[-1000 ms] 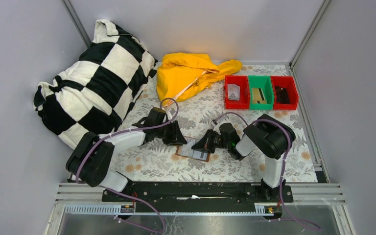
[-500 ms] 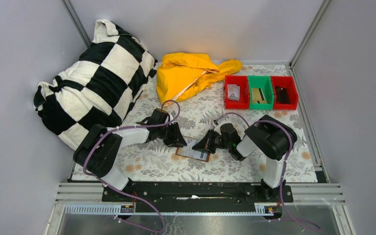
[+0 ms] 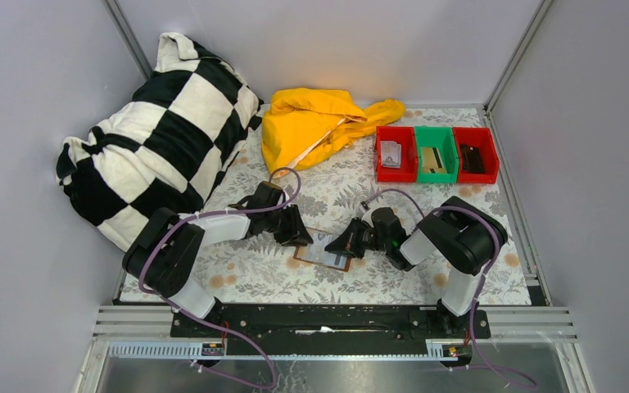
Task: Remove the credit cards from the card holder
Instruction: Remove the credit card from the card holder.
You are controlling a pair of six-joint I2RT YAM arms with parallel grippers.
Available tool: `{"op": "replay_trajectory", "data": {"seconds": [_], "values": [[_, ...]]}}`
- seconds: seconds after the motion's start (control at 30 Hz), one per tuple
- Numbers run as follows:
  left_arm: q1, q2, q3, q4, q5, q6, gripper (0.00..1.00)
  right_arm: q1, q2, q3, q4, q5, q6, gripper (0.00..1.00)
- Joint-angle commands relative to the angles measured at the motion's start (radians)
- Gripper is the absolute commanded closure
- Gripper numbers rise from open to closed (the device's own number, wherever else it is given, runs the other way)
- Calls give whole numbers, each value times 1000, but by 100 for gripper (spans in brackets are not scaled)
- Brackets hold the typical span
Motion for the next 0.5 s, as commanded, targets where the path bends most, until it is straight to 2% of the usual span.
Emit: {"op": "replay_trajectory", "data": {"seconds": [0.0, 0.33, 0.47], "values": [[20, -1, -14, -66, -152, 30, 67, -5, -32, -45, -104, 5, -57, 100], [28, 17, -6, -82, -160, 44, 67, -52, -74, -111, -93, -14, -61, 100], [32, -5, -6, -85, -147, 41, 66, -86, -171, -114, -229, -15, -125, 100]]}}
